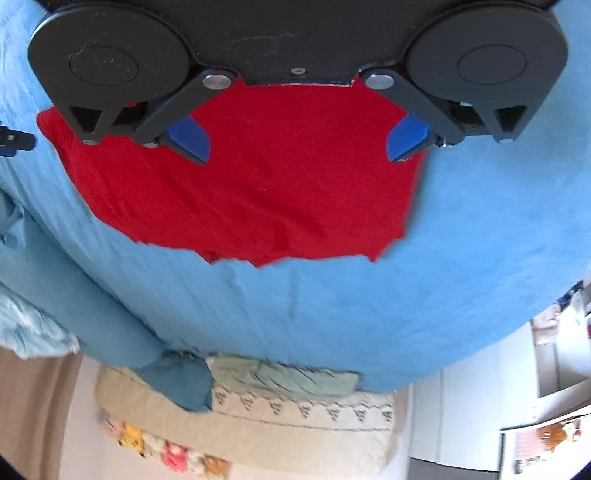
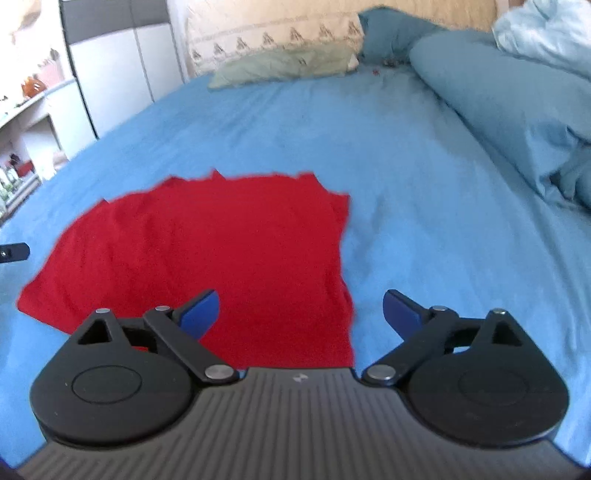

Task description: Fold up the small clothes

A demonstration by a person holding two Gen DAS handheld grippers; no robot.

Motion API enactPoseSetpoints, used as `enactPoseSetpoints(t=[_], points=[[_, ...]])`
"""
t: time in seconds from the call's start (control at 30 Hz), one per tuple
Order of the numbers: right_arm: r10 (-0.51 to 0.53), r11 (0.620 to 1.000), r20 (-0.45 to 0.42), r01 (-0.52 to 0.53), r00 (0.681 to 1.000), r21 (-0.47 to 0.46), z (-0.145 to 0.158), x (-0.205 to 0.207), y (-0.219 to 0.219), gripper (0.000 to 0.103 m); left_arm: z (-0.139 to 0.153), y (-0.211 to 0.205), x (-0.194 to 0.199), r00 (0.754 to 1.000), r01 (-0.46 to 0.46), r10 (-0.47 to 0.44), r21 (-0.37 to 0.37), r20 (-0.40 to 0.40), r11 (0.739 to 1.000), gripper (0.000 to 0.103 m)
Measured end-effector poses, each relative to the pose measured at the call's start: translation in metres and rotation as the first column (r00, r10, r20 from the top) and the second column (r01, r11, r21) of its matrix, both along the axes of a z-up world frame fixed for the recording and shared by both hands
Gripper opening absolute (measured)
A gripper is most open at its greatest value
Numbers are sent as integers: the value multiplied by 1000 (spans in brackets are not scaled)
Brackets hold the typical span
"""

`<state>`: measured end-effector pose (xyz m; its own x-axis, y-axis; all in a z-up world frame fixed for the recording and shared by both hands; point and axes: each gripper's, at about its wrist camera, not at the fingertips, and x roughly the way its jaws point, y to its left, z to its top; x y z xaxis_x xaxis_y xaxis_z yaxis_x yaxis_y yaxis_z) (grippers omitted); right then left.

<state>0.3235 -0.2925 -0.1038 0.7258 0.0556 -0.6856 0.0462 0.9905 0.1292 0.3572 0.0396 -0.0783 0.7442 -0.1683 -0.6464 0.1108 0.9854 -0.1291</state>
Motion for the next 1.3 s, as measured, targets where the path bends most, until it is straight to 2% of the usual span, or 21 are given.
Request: enactPoseSetpoints(t=[0.13, 0.27, 0.37, 0.43, 0.53, 0.6, 0.67, 0.7, 0.77, 0.83, 0.97, 1.03, 1.07, 1.13, 1.17, 1.3], points=[[-30, 998, -43, 32, 999, 50, -27, 14, -10, 103, -10, -26, 10, 998, 45, -45, -8, -47, 999, 103], [-42, 995, -94, 50, 995, 82, -51, 31, -14, 87, -23, -40, 24, 995, 52, -51, 15, -91, 999, 102], [-57, 994, -57, 62, 997, 91, -56, 33, -15, 87, -33, -46, 33, 990, 61, -58, 24, -126, 998, 99], [-44, 994, -43, 48, 998, 99, -59, 34, -15, 82, -39, -48, 38, 988, 63, -56, 46, -142, 997, 97], [-25, 992, -28, 28, 999, 120, -60, 35, -17, 71, -48, -55, 48, 985, 66, -56, 53, -164, 996, 97], [-20, 990, -18, 22, 1000, 139, -62, 34, -20, 54, -53, -62, 52, 983, 66, -53, 71, -178, 995, 97], [-33, 987, -10, 34, 999, 158, -62, 32, -22, 47, -57, -67, 55, 981, 64, -44, 101, -191, 993, 97], [-42, 984, -8, 42, 999, 174, -62, 31, -23, 37, -58, -69, 56, 980, 64, -41, 113, -194, 992, 97], [-63, 973, -15, 64, 998, 222, -62, 31, -28, 26, -62, -72, 57, 979, 71, -43, 136, -198, 988, 98], [-90, 956, -29, 94, 996, 279, -59, 31, -32, 23, -68, -72, 60, 977, 81, -48, 155, -210, 985, 100], [-161, 907, -54, 169, 986, 387, -38, 34, -35, 22, -71, -73, 70, 967, 78, -35, 162, -251, 984, 103], [-172, 872, -26, 165, 985, 461, -13, 39, -29, 22, -68, -72, 74, 962, 78, -35, 152, -271, 985, 103], [-163, 869, -9, 148, 987, 472, 0, 43, -22, 22, -64, -69, 74, 961, 77, -38, 132, -275, 988, 101], [-105, 874, 49, 69, 993, 481, 33, 55, 4, 21, -53, -56, 71, 964, 66, -43, 80, -262, 995, 94], [-66, 876, 74, 22, 995, 482, 49, 63, 22, 21, -46, -46, 68, 967, 56, -39, 61, -252, 997, 94], [137, 866, 135, -185, 981, 465, 87, 92, 125, 21, -19, 6, 48, 982, 7, 3, 56, -188, 998, 94]])
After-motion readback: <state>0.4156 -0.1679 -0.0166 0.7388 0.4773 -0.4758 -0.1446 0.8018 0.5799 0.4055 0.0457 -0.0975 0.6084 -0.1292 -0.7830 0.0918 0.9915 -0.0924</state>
